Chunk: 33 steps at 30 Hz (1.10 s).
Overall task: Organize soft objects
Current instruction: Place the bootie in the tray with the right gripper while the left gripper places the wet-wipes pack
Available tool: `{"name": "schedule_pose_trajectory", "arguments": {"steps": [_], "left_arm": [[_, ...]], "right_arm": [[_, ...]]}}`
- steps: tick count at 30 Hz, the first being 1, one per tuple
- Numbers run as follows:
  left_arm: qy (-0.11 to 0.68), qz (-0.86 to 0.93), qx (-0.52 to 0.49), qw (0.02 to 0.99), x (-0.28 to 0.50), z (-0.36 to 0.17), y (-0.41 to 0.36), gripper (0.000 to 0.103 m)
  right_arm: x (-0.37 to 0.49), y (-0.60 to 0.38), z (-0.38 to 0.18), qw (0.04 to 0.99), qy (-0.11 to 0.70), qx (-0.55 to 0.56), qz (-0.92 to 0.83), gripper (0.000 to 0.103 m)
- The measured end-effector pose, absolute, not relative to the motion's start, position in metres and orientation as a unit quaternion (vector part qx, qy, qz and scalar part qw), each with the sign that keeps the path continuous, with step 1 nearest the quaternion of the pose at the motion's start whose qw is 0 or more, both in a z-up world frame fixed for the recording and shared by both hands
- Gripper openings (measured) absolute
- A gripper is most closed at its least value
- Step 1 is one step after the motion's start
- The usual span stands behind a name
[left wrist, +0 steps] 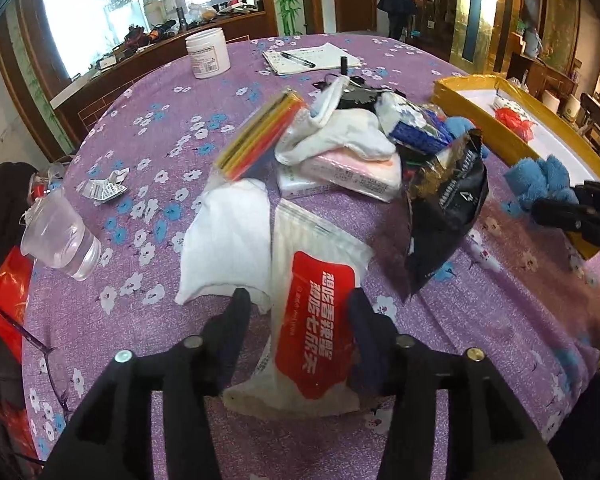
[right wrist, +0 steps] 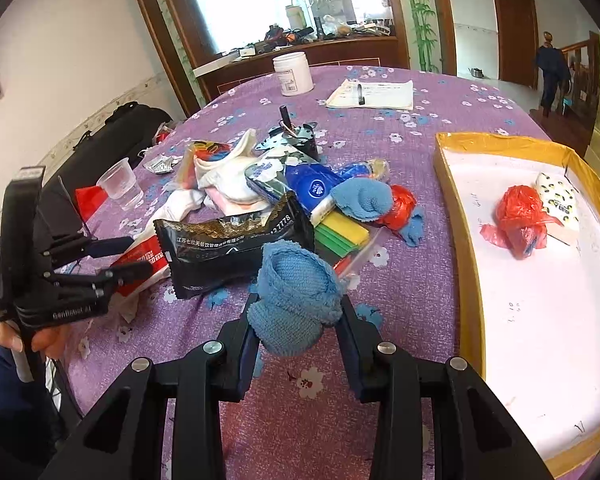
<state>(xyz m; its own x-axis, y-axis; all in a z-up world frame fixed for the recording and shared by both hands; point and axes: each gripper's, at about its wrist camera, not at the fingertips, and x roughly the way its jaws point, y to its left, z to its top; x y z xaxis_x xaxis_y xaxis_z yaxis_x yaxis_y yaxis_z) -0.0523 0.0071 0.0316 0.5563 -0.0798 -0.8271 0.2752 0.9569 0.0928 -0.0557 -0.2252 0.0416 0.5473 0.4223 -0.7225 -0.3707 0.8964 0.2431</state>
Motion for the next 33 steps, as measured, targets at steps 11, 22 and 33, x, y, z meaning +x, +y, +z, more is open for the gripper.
{"name": "schedule_pose_trajectory", "arguments": {"steps": [11,22,33], "left_arm": [[0.44,-0.072,0.124,0.887,-0.061,0.03,0.0,0.038],[0.344,-0.147,0.02,0.927,-0.077,0.102,-0.013,0.038],[0.359,-0.254,0.006,0.898,-0.04,0.114,-0.127,0.038]], "right_arm": [[-0.058,-0.23,0.043,0.881,0.414,0.04,0.226,0.04],[-0.06,-0.258,0.058,0.888,0.395,0.076,0.222,0.04],[-0.044,-0.356,0.087,0.91,0.373,0.129,0.128,0.039]]}}
